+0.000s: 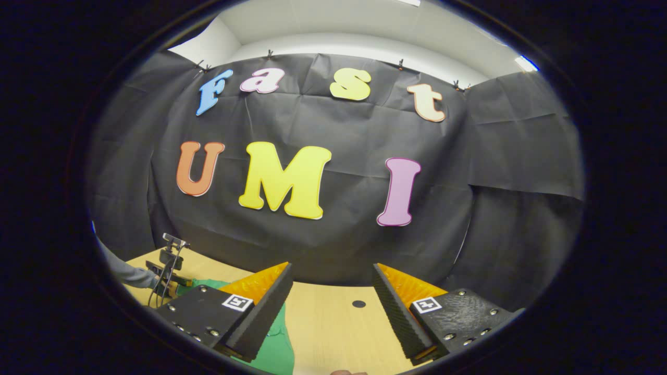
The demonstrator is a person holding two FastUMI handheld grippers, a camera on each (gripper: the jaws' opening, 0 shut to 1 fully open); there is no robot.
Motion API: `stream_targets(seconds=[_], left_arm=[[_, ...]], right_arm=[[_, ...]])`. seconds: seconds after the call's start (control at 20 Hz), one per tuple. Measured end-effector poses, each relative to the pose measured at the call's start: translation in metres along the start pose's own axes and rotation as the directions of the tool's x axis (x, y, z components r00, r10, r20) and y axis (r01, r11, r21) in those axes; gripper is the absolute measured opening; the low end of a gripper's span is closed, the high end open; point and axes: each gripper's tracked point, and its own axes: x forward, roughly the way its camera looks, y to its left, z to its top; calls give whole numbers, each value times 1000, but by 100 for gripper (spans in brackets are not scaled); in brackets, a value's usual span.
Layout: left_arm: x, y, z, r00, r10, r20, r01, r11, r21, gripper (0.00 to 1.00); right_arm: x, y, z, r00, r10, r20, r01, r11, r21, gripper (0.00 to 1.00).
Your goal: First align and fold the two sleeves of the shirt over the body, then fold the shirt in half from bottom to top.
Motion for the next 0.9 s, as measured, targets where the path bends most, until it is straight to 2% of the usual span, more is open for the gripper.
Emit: stream_targets(seconds=[0.05,0.15,0.2,0.3,0.35,0.45,0.65,0.9], left_arm=[[0,-3,-2,1000,-21,-10,20,1000,-14,97],[-2,-13,-9,997,-53,-59,53,999,2,86],[-7,-16,-10,996,-58,-61,60,998,32,60],[-5,-15,-11,999,-20,-50,23,998,63,7],[-6,-15,-12,999,-4,-50,7,997,79,6],[-8,-24,-12,998,-16,-56,22,994,108,4],[-13,-42,-8,997,-56,-49,60,994,88,3],[-31,-70,14,993,-115,1,114,984,140,4]], right_arm=[[0,1,-2,1000,4,-5,-4,1000,4,95],[1,-1,-7,1000,4,-20,-4,1000,7,97],[1,-4,-7,1000,3,-21,-3,1000,10,95],[0,-8,-5,1000,-2,-18,3,1000,19,97],[-1,-10,-2,1000,-6,-12,7,1000,19,97],[-1,-17,-2,1000,-16,-6,16,1000,13,95],[-1,-24,-4,1000,-29,-12,29,999,19,95],[0,-23,-6,1000,-18,-14,19,1000,15,97]])
